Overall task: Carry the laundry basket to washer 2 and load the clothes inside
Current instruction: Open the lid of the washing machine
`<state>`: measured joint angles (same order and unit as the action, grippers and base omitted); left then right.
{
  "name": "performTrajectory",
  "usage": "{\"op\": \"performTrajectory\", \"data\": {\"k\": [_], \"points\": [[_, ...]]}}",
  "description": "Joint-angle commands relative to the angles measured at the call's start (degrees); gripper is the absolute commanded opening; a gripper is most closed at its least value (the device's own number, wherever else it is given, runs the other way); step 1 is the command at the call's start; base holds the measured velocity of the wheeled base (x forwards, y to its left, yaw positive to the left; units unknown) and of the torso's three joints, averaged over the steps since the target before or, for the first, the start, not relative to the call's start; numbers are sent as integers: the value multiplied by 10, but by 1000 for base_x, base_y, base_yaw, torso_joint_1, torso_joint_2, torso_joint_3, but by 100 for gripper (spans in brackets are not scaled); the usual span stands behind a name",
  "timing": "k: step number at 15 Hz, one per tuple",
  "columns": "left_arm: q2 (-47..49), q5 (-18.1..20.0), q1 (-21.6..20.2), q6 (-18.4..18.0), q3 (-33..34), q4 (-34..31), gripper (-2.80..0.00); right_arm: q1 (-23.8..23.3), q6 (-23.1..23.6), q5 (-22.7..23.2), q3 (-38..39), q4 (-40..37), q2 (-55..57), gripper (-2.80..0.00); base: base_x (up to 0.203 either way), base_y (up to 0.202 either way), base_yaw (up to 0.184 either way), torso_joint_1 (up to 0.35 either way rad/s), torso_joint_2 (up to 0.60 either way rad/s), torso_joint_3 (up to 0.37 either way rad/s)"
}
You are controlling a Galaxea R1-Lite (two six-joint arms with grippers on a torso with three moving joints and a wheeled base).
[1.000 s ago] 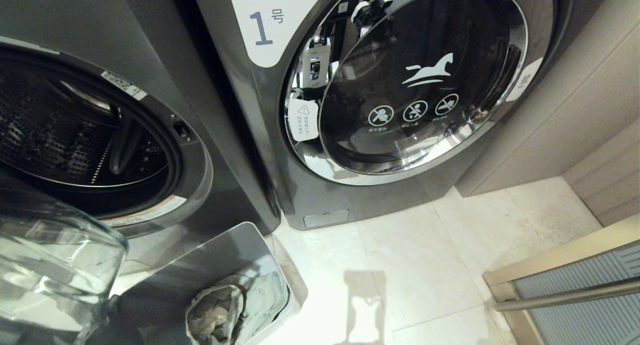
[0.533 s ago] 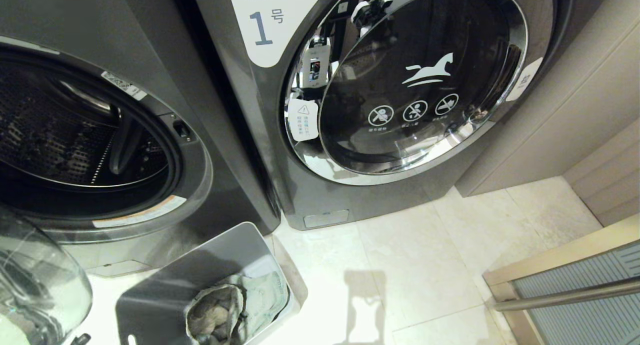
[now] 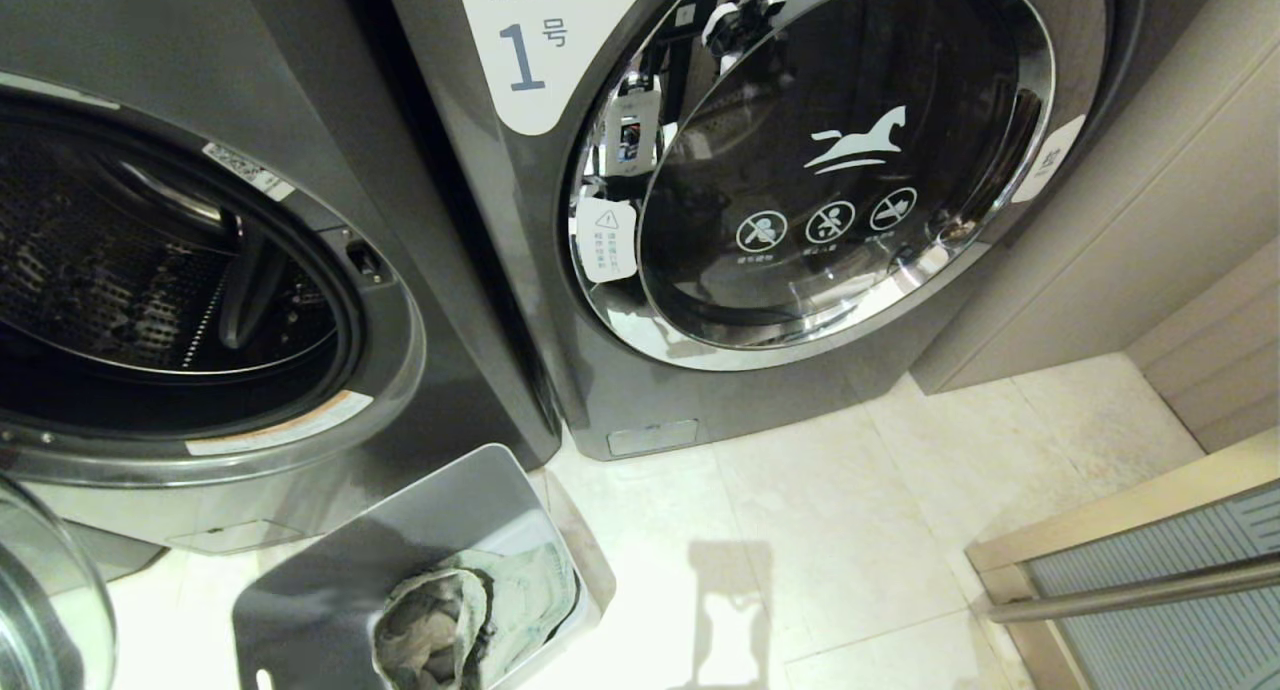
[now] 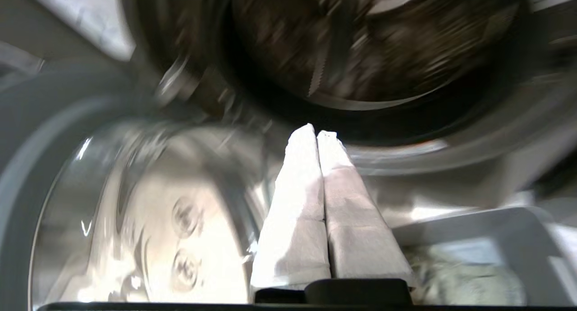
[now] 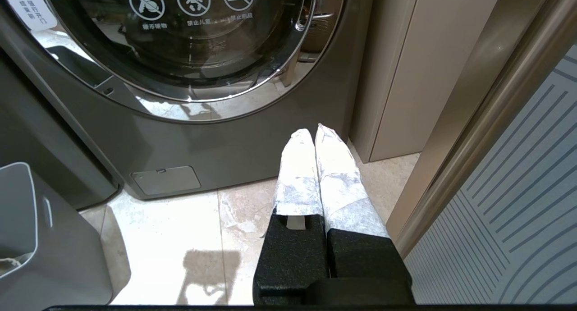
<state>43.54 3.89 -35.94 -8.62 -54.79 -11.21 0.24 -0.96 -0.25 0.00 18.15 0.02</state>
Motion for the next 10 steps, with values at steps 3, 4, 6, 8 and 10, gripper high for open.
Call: {"op": "performTrajectory", "data": {"k": [3, 4, 6, 8, 10], "points": [[156, -116, -15, 14, -32, 12, -280, 0, 0, 0, 23, 1, 1, -280, 0, 0, 0, 0, 0, 0], [188, -152, -31, 19, -46, 39, -280, 0, 0, 0, 23, 1, 1, -280, 0, 0, 0, 0, 0, 0], [232, -208, -75, 23, -62, 102, -280, 0, 0, 0, 23, 1, 1, -280, 0, 0, 0, 0, 0, 0], [263, -267, -109, 26, -77, 128, -280, 0, 0, 0, 23, 1, 1, -280, 0, 0, 0, 0, 0, 0], [285, -339, -140, 28, -87, 146, -280, 0, 0, 0, 23, 1, 1, -280, 0, 0, 0, 0, 0, 0]]}}
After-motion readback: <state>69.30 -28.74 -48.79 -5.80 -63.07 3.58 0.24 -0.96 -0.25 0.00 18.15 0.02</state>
